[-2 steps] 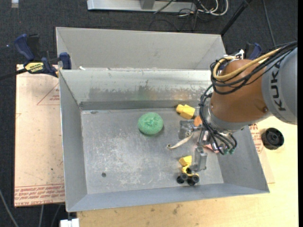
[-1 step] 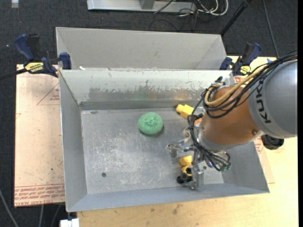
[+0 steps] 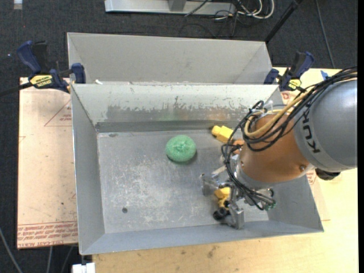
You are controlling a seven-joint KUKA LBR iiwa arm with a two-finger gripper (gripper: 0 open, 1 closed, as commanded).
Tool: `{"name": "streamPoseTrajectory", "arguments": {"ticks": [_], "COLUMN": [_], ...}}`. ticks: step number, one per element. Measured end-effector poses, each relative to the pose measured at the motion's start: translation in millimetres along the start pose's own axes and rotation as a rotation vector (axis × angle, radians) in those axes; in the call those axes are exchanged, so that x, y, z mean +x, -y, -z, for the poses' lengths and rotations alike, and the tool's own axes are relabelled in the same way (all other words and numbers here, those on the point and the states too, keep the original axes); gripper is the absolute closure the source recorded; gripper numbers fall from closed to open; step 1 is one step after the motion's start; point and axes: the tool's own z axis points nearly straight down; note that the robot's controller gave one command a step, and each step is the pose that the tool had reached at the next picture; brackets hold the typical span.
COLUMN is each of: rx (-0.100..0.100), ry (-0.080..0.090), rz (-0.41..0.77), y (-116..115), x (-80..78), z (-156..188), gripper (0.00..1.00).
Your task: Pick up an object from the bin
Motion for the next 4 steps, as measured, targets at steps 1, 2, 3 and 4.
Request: {"name": "streamPoseTrajectory", "arguments": {"ticks": [1, 2, 3, 4], "rx": [-0.003, -0.012, -0.012, -0.015], "ry": [-0.006, -0.014, -0.014, -0.017], "rz": [0.076, 0.701, 0.700, 0.699], "y": [-0.6, -7.3, -7.3, -7.9], "x": [-1.4, 4.5, 4.5, 5.3], "z": [-1.2, -2.2, -2.2, 1.3], "gripper": [0.00, 1.00, 1.00, 1.00]}}
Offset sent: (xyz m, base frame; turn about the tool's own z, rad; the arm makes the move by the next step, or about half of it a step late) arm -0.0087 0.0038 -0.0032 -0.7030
